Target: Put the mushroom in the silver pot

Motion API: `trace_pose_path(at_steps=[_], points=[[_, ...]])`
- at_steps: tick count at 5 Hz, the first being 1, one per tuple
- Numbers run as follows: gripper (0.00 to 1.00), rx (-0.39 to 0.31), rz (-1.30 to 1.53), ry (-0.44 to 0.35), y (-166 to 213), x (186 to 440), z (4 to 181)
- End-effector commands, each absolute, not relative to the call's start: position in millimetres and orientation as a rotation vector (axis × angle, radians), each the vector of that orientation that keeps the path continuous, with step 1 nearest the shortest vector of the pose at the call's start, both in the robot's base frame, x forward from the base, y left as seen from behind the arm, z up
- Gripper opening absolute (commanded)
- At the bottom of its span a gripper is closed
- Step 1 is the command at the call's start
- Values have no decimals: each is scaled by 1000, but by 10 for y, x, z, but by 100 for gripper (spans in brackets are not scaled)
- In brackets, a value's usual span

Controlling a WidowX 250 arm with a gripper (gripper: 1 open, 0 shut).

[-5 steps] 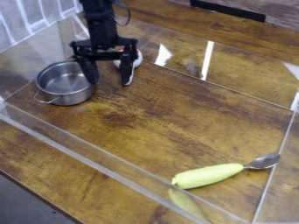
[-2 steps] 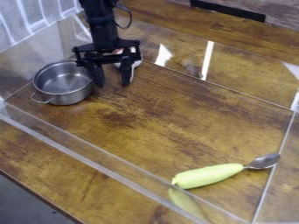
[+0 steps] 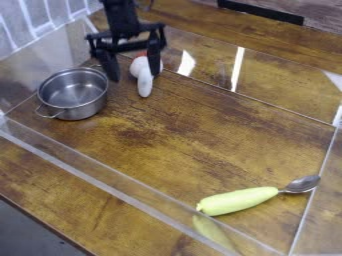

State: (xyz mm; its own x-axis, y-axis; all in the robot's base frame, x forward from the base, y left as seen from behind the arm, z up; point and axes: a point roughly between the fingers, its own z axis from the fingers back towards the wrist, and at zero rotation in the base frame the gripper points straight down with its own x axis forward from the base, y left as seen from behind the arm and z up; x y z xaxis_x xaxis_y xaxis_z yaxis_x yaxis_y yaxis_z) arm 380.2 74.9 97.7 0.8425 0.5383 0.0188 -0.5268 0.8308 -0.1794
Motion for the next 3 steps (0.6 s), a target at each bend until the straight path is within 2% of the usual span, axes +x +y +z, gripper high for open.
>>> trace_pose_path(at_steps=[1, 3], points=[[100, -173, 639, -175, 733, 3874, 1275], [100, -168, 740, -164, 821, 4017, 1088]])
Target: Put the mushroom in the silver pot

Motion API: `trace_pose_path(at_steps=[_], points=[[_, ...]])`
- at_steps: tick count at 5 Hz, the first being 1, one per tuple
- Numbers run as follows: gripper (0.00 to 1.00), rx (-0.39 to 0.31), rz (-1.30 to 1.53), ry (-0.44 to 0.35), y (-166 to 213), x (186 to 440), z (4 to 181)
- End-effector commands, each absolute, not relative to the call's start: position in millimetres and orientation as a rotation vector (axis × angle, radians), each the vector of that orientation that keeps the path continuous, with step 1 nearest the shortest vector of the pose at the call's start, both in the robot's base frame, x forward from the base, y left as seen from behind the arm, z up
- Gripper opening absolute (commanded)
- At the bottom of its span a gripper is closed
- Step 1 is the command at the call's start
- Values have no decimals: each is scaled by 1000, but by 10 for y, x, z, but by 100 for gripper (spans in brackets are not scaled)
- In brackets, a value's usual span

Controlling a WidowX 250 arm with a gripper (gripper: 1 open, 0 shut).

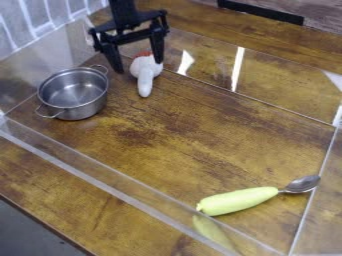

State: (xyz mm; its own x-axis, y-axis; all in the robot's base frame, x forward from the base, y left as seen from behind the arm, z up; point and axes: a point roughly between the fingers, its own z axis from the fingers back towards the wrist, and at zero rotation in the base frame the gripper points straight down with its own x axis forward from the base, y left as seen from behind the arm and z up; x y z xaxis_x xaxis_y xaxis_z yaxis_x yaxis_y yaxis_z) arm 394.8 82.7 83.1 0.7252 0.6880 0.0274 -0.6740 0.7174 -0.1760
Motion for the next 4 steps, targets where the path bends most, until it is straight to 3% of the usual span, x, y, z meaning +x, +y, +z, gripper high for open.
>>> trace_pose_path(at_steps=[1, 3, 4], points=[[100, -168, 731, -153, 879, 4104, 1006], [100, -147, 879, -145, 834, 4247, 769], [0, -149, 883, -144, 876, 4343, 775]])
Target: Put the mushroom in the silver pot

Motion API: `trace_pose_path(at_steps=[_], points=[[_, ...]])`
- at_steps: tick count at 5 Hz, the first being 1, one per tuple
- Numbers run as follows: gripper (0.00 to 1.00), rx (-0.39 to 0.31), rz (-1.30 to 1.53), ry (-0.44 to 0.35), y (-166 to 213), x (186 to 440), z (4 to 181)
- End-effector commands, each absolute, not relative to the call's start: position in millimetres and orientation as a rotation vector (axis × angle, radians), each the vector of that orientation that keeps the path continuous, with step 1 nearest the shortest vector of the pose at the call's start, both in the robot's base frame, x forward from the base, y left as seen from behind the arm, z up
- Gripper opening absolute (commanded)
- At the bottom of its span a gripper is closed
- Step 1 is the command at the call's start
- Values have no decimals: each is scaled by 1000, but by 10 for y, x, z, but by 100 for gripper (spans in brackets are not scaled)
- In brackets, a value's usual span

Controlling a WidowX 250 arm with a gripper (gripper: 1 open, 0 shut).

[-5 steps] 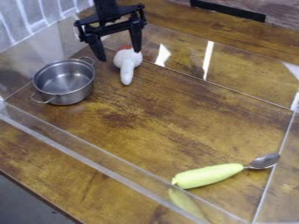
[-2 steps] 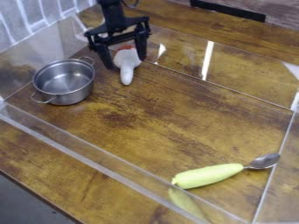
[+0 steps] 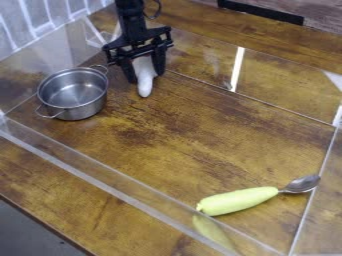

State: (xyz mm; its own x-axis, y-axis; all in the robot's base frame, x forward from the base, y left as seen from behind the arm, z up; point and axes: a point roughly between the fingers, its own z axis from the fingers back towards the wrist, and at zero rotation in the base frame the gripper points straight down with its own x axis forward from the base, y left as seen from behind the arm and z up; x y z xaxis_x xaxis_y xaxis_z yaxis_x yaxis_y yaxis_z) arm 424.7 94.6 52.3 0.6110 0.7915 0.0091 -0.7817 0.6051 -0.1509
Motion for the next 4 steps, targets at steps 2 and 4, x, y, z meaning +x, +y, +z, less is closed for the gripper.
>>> trace_pose_path(at_steps=[2, 4], points=[[0, -179, 893, -159, 972, 4506, 1050], [0, -210, 1003, -215, 1173, 4519, 1520]])
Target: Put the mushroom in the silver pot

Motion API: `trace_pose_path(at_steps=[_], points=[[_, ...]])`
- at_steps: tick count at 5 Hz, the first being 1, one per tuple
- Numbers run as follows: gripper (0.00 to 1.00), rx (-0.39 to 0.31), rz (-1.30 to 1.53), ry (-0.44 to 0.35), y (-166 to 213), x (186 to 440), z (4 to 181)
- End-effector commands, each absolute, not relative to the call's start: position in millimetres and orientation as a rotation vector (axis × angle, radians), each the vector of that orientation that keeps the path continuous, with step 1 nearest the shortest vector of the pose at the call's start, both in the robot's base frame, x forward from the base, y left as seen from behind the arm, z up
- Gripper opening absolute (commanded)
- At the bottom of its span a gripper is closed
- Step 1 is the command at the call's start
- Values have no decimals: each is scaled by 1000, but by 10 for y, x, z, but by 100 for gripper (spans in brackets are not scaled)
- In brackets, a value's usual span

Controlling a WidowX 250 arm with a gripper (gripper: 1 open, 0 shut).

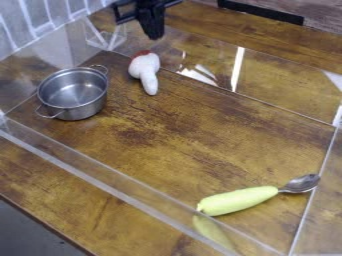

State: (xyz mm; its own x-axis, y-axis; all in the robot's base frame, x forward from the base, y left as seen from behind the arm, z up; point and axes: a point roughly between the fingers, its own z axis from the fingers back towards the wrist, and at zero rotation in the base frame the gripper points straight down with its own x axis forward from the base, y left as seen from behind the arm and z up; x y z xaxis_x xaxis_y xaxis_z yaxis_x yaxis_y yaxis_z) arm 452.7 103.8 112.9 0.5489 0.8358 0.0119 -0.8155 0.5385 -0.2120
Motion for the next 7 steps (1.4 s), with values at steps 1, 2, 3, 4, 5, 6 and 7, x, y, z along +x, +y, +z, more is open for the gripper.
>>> trace_pose_path(at_steps=[1, 2, 3, 4, 5, 6, 7], points=[[100, -204, 1029, -209, 1207, 4499, 1504], [100, -194, 1039, -183, 1189, 4476, 1392], [100, -173, 1046, -160, 1084, 4448, 1217], [100, -156, 1054, -144, 969, 4427, 1050], [100, -146, 1058, -128, 855, 4415, 922], [0, -145, 1047, -125, 721, 4452, 938], [0, -144, 1035, -124, 591, 4484, 979]])
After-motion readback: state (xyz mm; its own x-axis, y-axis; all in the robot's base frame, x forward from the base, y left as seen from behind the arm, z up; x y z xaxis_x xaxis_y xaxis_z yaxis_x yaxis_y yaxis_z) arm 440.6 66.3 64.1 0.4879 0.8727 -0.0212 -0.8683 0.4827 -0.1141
